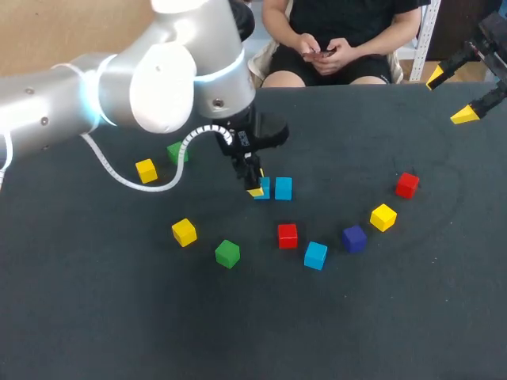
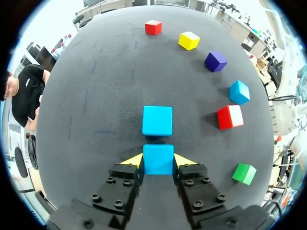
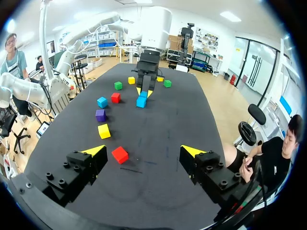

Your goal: Place the blue cubes, place green cubes on the blue cubes, place the yellow cubes on the green cubes, then place the red cubes on the yellow cubes, and place purple cube on the red cubes.

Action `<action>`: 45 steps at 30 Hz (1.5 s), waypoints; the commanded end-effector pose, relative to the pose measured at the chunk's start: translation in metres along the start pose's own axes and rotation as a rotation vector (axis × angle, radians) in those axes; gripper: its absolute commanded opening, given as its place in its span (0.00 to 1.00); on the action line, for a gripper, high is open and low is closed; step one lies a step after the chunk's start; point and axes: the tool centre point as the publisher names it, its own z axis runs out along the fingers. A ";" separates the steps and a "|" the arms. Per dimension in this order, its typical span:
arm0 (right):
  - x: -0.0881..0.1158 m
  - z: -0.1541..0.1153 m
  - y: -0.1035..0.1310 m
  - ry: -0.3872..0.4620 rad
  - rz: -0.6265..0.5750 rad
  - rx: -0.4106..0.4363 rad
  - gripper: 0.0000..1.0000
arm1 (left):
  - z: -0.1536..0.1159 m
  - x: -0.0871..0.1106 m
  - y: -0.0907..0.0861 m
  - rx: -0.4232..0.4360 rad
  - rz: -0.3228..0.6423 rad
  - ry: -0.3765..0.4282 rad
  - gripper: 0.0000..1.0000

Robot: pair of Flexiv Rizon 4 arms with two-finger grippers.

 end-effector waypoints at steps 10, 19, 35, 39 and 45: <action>0.000 0.000 0.000 -0.001 -0.001 0.000 1.00 | 0.001 0.000 0.003 0.009 0.004 0.012 0.00; 0.000 0.000 0.000 -0.001 -0.001 0.000 1.00 | 0.003 0.004 0.001 0.011 0.001 0.024 0.00; 0.000 0.000 0.000 -0.001 -0.001 0.000 1.00 | 0.002 0.007 0.003 0.014 -0.009 0.023 0.10; 0.000 0.000 0.000 -0.001 -0.001 0.000 1.00 | 0.002 0.007 0.003 0.015 -0.009 0.022 0.19; 0.000 0.000 0.000 -0.001 -0.001 0.000 1.00 | 0.002 0.007 0.002 0.019 -0.011 0.020 0.26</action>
